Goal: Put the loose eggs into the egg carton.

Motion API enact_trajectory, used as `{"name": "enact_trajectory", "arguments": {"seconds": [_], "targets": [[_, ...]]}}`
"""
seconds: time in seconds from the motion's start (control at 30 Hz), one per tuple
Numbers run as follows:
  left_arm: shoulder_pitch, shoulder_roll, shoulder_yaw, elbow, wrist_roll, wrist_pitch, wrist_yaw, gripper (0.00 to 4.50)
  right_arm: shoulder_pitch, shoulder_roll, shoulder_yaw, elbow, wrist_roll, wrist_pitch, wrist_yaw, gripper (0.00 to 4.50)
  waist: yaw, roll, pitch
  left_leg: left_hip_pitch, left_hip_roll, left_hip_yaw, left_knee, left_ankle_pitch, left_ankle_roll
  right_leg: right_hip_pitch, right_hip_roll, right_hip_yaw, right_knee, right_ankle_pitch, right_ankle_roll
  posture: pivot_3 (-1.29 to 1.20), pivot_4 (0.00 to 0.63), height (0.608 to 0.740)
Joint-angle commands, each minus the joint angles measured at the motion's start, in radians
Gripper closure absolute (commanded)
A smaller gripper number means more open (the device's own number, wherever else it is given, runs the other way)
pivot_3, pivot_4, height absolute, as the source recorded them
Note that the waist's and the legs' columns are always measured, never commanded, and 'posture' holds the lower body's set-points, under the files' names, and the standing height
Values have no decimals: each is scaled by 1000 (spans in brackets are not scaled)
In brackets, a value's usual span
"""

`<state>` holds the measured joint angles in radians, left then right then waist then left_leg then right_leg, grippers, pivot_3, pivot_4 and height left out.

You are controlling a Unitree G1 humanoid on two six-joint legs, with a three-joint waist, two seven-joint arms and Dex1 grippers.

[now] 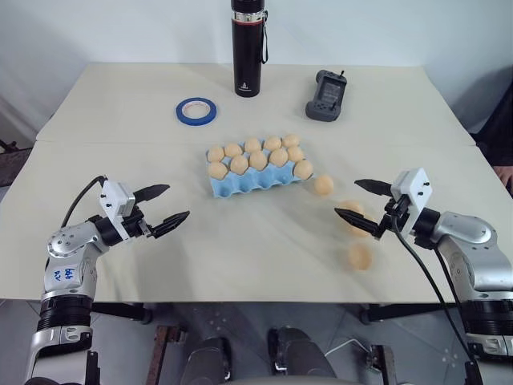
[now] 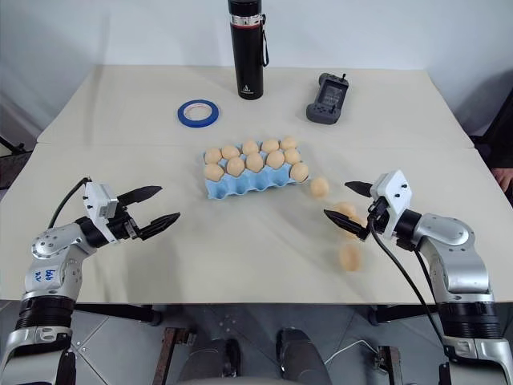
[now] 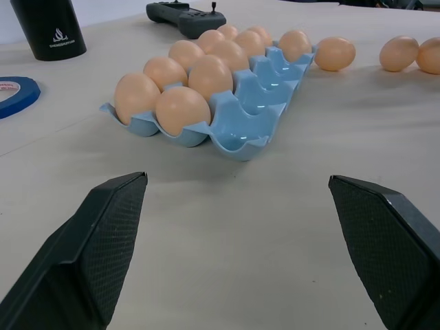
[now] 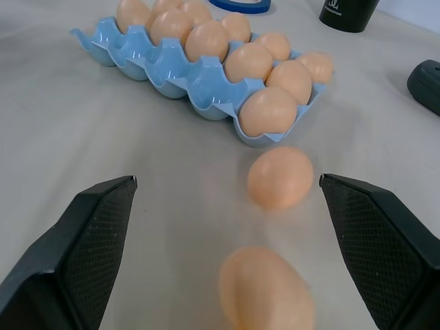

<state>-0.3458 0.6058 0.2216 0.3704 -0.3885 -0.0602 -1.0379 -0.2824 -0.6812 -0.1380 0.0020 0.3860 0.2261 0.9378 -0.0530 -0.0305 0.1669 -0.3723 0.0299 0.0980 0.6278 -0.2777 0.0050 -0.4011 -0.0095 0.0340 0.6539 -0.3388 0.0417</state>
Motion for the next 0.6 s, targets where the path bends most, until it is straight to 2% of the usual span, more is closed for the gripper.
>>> {"name": "enact_trajectory", "arguments": {"seconds": [0.03,0.6], "targets": [[-24,2,1,-2,-2,-20,-9,0,21,3,-48,-73,32,15,-31,39,0,0,0,0,0,0,0,0,0,0,0,0,0,0,0,0,150,740],[-78,-14,-33,51,3,-46,-59,0,189,15,-150,-340,112,137,-195,39,2,0,0,0,0,0,0,0,0,0,0,0,0,0,0,0,150,740]]}}
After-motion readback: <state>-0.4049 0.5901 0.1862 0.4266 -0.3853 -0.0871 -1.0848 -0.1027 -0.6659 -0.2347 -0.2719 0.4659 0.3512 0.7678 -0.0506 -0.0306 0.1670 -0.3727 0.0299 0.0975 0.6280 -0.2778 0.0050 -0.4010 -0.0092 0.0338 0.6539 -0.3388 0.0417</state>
